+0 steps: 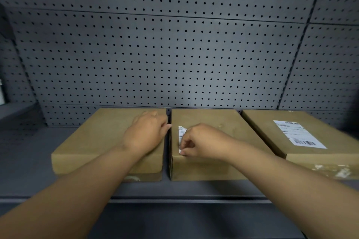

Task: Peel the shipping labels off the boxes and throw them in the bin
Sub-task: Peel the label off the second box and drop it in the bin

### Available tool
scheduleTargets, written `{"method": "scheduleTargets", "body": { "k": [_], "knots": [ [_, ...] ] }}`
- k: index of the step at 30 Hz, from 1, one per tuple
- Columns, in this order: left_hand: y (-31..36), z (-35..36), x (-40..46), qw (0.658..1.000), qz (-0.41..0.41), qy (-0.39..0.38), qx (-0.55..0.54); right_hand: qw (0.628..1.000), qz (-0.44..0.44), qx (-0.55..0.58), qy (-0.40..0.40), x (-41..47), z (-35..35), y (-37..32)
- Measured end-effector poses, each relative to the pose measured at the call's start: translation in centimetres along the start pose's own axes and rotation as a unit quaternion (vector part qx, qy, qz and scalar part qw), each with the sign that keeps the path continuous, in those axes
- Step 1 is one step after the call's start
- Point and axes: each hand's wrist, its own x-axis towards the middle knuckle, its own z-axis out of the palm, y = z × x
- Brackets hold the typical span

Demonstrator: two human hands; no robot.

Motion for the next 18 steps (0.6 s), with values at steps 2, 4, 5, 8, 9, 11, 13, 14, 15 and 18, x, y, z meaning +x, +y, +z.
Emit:
{"method": "scheduleTargets", "body": {
  "k": [2, 4, 5, 8, 9, 11, 13, 14, 15, 18],
  "knots": [
    [-0.2, 0.1, -0.1, 0.999, 0.031, -0.015, 0.012, 1.0, 0.008, -0.019, -0.001, 0.0, 0.0, -0.5],
    [-0.2, 0.1, -0.1, 0.998, 0.053, -0.029, 0.02, 0.999, 0.014, -0.049, -0.002, 0.1, 0.0, -1.0],
    [-0.2, 0.1, -0.1, 0.997, 0.06, -0.034, 0.022, 0.998, 0.018, -0.065, -0.001, 0.1, 0.1, -1.2],
    [0.0, 0.2, -0.3, 0.997, 0.07, -0.041, 0.018, 0.994, 0.04, -0.099, 0.001, 0.2, 0.4, -1.8],
    [0.1, 0.2, -0.4, 0.996, 0.071, -0.046, 0.021, 0.994, 0.048, -0.102, 0.003, 0.3, 0.6, -1.9],
    [0.1, 0.2, -0.4, 0.995, 0.07, -0.062, 0.033, 0.992, 0.059, -0.109, 0.008, 0.4, 1.0, -2.0],
    [0.0, 0.2, -0.4, 0.993, 0.068, -0.081, 0.047, 0.991, 0.063, -0.118, 0.015, 0.4, 1.5, -2.0],
    [0.0, 0.2, -0.4, 0.992, 0.069, -0.09, 0.052, 0.99, 0.061, -0.123, 0.02, 0.3, 1.7, -2.1],
    [0.0, 0.2, -0.4, 0.991, 0.071, -0.098, 0.056, 0.989, 0.058, -0.132, 0.025, 0.2, 1.9, -2.2],
    [0.1, 0.2, -0.5, 0.988, 0.078, -0.117, 0.061, 0.986, 0.045, -0.157, 0.04, 0.2, 2.5, -2.2]
  ]
}}
